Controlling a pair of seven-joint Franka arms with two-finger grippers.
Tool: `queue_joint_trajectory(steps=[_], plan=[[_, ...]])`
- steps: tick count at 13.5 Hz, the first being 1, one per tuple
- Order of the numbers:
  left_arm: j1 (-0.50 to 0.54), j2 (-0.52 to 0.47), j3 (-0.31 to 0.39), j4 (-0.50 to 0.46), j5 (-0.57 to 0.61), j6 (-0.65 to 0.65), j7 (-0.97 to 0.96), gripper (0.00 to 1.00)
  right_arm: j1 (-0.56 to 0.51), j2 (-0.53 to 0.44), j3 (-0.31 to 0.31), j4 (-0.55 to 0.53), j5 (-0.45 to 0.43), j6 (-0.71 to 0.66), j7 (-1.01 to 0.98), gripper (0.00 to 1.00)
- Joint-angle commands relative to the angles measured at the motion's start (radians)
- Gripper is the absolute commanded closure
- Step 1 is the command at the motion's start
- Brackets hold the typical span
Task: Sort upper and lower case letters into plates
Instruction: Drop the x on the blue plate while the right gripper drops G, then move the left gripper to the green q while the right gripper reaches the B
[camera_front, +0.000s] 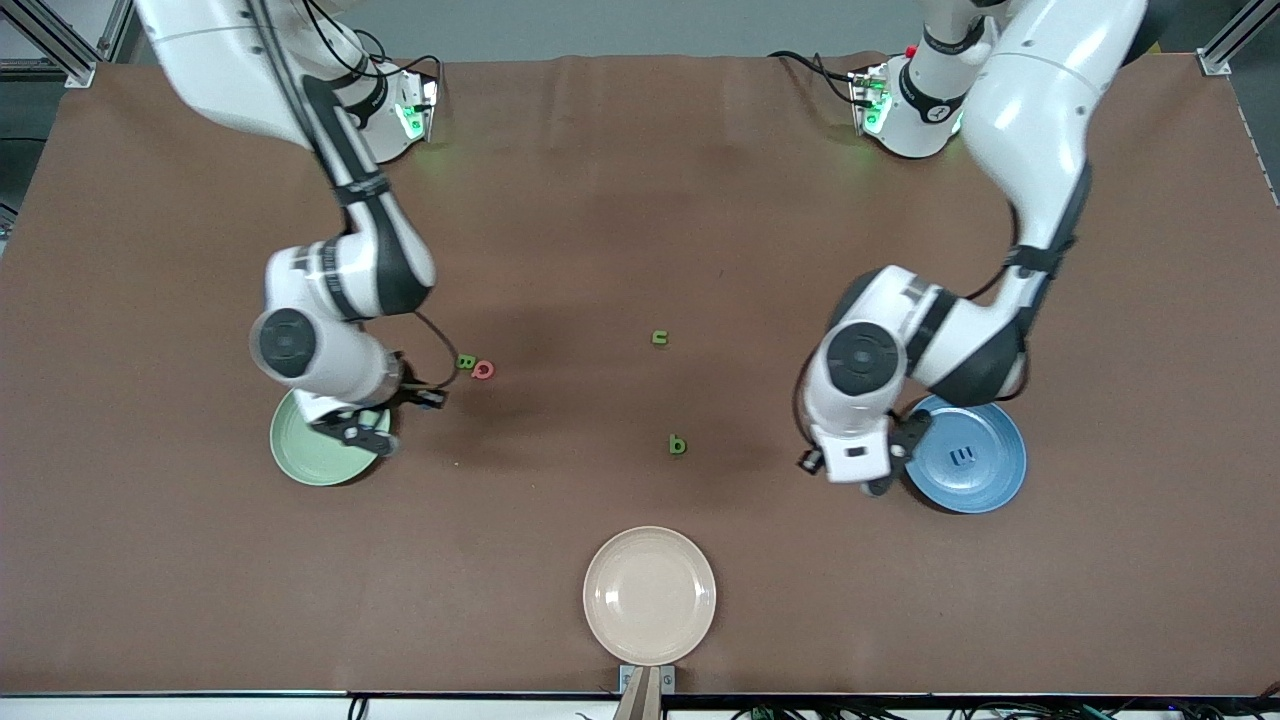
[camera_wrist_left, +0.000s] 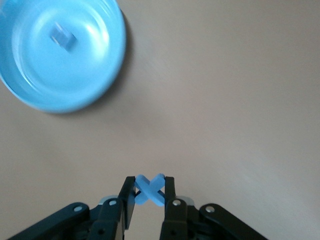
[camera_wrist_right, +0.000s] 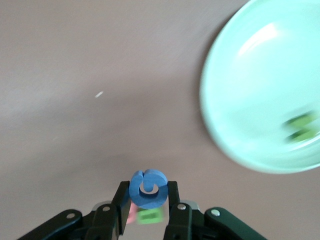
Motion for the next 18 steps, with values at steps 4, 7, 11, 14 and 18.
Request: queue_joint_trajectory(steps=[4, 7, 11, 14, 18], plan=[[0.349, -0.128, -0.091, -0.337, 0.022, 0.194, 0.299, 0.95, -0.181, 0.035, 0.017, -0.116, -0.063, 0.198, -0.252, 0.98], [0.429, -0.093, -0.09, -0.363, 0.023, 0.268, 0.392, 0.83, -0.192, 0.072, 0.018, -0.153, -0.061, 0.283, -0.26, 0.98], [0.449, -0.071, -0.088, -0.36, 0.022, 0.288, 0.405, 0.0, -0.19, 0.094, 0.018, -0.151, -0.061, 0.286, -0.26, 0.95], [0.434, -0.082, -0.096, -0.353, 0.017, 0.279, 0.373, 0.0, -0.19, 0.095, 0.018, -0.148, -0.061, 0.28, -0.26, 0.4], [0.281, -0.036, -0.142, -0.244, 0.005, 0.279, 0.12, 0.0, -0.186, 0.042, 0.018, -0.126, -0.061, 0.201, -0.252, 0.0]])
